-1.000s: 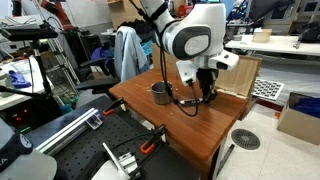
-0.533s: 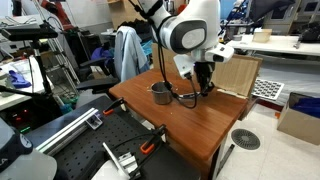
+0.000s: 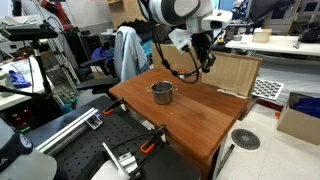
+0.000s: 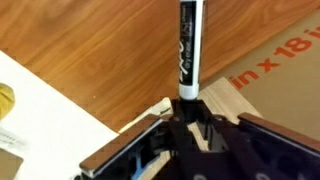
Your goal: Put the marker in the pot
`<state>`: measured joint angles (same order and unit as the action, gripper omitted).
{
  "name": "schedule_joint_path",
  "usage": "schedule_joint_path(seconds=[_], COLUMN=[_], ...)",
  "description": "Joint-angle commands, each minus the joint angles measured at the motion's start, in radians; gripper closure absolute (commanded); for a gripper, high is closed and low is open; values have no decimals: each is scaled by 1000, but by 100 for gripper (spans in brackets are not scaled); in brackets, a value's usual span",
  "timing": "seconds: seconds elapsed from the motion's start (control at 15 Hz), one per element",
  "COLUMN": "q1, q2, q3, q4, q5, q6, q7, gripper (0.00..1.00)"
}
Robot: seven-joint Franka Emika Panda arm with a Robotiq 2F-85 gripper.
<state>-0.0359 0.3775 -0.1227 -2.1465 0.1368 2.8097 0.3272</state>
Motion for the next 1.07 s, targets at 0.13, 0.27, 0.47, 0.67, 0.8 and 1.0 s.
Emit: schedule_joint_path(seconds=[0.13,0.27,0.47,0.67,0.8,1.0], q1=[131,183,246,297,320,354], q2=[-157,-188,-210,-222,-223,-223], q3=[-133,-178,-222,-244,-248,-255], q4=[-143,-172,-203,-230,-246,-271], q5=[-210,-310,-427,-508,-543,-611], q6=[102,117,128,123,119,112], q7=[162,270,425,571,637,721], gripper=[95,95,95,95,95,95])
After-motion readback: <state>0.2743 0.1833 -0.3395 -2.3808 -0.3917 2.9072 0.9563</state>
